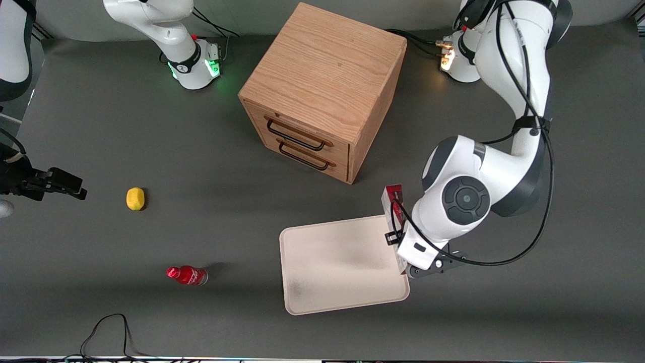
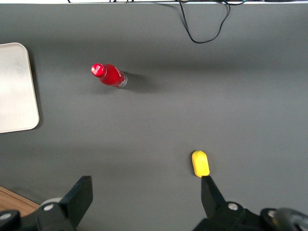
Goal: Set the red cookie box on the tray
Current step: 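Carry the cookie box over the cream tray with the left gripper, then lower the cookie box onto the tray and open the left gripper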
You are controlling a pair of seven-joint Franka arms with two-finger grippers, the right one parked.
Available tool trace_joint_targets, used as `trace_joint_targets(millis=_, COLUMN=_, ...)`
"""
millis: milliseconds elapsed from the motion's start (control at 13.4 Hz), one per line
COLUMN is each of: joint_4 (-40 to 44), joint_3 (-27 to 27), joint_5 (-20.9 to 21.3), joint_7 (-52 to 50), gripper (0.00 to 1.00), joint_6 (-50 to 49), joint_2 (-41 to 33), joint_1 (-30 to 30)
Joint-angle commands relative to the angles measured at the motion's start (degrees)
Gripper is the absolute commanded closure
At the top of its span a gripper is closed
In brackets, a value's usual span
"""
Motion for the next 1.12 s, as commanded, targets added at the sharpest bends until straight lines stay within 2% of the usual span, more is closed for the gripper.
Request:
trace_joint_targets(millis=0, joint_4=2.8, joint_3=0.3, joint_5=0.9, joint_7=-0.6, gripper=1.00, joint_6=1.9, joint_2=3.4, joint_1=-1.0)
trace_joint_targets(millis=598, joint_4=0.4, joint_3=0.5, joint_5=1.1, joint_7=-0.7, gripper=1.00, joint_6=7.8, joint_2=8.6, joint_1=-1.7)
trace_joint_targets(millis=1047, joint_4=-3.2, joint_3=0.5, joint_5=1.7, joint_7=-0.5, gripper=1.00, joint_6=13.0, joint_2=9.3, joint_1=-1.3)
